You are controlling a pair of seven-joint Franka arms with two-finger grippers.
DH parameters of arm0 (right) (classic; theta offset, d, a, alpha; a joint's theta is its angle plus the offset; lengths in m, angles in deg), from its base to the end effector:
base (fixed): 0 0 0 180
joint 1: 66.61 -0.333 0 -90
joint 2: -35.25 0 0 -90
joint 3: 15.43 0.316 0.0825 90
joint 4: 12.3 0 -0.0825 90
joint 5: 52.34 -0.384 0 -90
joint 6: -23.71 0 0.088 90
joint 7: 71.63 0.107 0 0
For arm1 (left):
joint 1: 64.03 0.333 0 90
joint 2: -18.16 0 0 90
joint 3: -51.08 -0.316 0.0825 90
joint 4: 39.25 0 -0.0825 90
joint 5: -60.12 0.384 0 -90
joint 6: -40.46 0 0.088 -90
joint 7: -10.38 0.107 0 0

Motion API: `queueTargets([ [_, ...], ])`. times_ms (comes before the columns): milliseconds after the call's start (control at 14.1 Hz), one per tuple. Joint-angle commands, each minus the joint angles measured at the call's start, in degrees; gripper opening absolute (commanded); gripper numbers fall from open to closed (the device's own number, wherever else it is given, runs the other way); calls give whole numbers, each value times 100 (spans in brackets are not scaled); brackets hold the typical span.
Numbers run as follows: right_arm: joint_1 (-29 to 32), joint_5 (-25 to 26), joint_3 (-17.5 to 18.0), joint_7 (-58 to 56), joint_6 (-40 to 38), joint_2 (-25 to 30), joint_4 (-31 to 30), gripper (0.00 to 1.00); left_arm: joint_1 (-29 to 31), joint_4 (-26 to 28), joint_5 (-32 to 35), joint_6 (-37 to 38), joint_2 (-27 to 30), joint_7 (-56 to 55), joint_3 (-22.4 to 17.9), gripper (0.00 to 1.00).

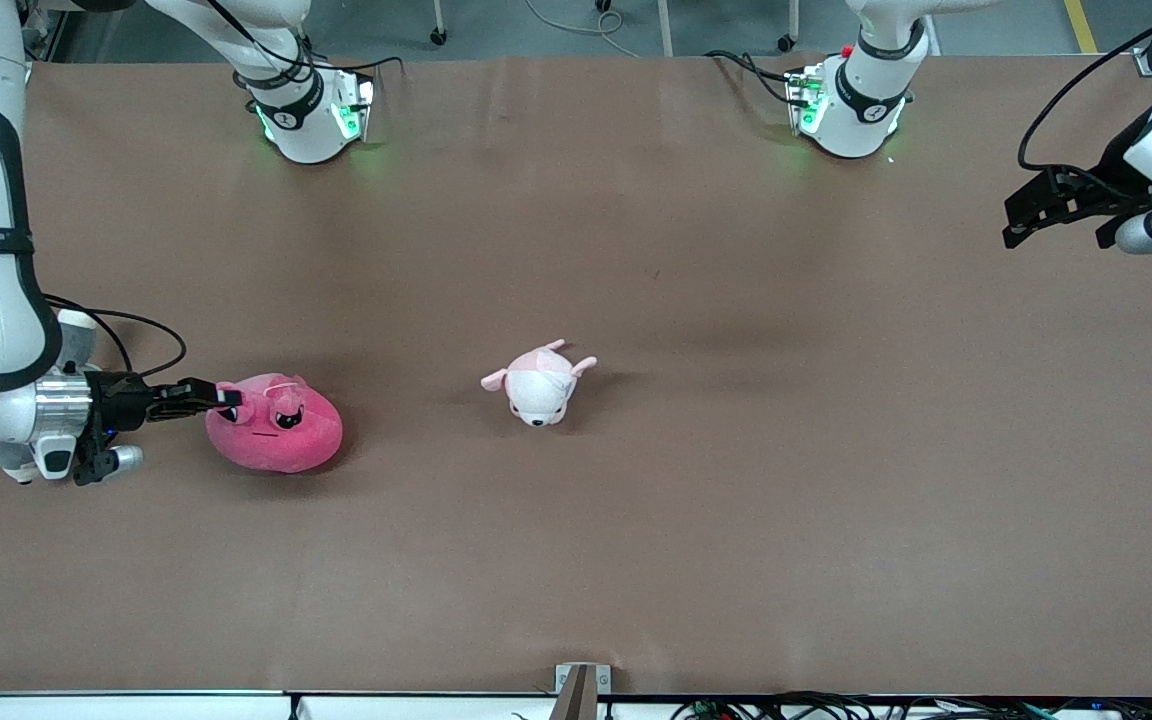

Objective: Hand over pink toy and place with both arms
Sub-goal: 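Set the pink plush on the table and open the right gripper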

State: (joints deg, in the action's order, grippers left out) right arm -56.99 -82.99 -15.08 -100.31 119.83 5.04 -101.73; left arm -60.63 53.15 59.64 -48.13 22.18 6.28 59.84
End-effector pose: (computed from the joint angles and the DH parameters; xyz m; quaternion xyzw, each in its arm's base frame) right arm 0.6490 -0.0563 0.3251 -0.9440 -0.0790 0.1036 0.3032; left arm 0.5276 -0.0535 0.6402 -0.9999 0.0109 -0.0015 0.0010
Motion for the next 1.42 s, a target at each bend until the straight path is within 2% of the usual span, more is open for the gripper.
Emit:
queueTargets([
  [0, 102, -90, 79, -85, -58, -99, 84, 4, 55, -2, -14, 52, 98, 102, 20, 100],
  [283, 102, 32, 70, -190, 178, -363, 206, 5, 38, 6, -14, 52, 98, 102, 72, 100],
  [354, 93, 216, 70, -208, 318, -407, 242, 10, 29, 6, -5, 52, 98, 102, 72, 100],
  [425, 75, 339, 70, -208, 450, -425, 242, 27, 29, 6, -5, 52, 98, 102, 81, 100],
  [567, 49, 419, 70, -173, 697, -425, 251, 100, 29, -2, -5, 52, 98, 102, 81, 100],
  [921, 75, 639, 53, 213, 523, -285, 680, 100, 20, 6, -5, 61, 98, 85, 90, 100],
  [1062, 84, 867, 52, 266, 399, -48, 830, 100, 11, 15, -5, 78, 90, 76, 107, 100],
  [1346, -12, 1779, 87, 853, 364, 566, 962, 100, 20, 6, -5, 96, 107, 102, 125, 100],
])
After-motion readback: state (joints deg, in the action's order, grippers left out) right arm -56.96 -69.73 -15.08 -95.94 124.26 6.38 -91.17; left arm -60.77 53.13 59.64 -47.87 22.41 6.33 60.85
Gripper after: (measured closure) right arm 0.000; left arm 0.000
